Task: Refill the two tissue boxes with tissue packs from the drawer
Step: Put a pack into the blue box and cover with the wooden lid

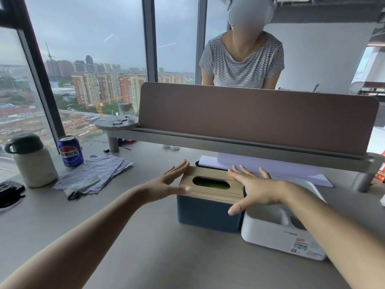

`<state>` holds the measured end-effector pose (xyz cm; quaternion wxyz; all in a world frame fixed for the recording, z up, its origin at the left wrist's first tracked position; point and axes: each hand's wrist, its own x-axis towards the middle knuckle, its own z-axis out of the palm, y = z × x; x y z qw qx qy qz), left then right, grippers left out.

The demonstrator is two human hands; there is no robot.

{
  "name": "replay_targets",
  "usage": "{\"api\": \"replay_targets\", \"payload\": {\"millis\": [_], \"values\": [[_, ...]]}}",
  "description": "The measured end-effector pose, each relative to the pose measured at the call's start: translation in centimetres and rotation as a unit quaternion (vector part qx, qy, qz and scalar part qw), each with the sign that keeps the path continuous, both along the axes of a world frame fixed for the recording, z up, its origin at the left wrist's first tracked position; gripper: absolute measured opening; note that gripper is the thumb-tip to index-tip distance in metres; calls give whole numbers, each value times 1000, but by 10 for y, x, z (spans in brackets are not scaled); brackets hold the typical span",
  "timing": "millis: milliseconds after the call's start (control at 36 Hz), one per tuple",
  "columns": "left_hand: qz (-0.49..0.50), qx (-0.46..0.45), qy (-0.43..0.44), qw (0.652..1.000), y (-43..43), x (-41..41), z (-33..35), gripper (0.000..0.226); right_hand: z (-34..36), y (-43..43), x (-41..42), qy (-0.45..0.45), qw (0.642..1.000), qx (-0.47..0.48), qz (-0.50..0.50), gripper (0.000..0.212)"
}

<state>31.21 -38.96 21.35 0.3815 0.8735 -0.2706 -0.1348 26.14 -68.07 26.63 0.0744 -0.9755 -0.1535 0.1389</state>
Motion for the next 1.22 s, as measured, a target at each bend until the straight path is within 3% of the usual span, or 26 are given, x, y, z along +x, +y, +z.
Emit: {"api": "replay_targets", "payload": {"millis": [111, 306, 556, 667, 722, 806, 917, 1056, 1222], "values": [[44, -96, 5, 994, 2, -4, -18, 78, -6, 10, -7, -33, 999, 21, -4, 100], [18, -94, 33, 995, -6, 0, -13, 57, -2, 12, -4, -12, 1000, -8, -9, 91], [25, -63, 37, 997, -9, 5, -5, 62, -4, 13, -8, -8, 1000, 5, -27, 88], [83, 80, -101, 988, -10, 6, 11, 63, -1, 15, -9, -23, 999, -3, -37, 91], [95, 106, -139, 980, -17, 4, 22, 63, 3, 15, -7, -42, 998, -28, -32, 94], [100, 110, -134, 980, -30, 5, 25, 68, 8, 16, -5, -49, 998, -26, -27, 98], [119, 126, -149, 973, -42, 12, 18, 57, 12, 13, -6, -39, 998, 15, -47, 109], [116, 102, -172, 973, -44, 17, 8, 47, 9, 11, -4, -38, 999, -30, -22, 121], [126, 51, -164, 977, -43, 25, -1, 53, 9, 12, -4, -49, 998, -40, -16, 114]]}}
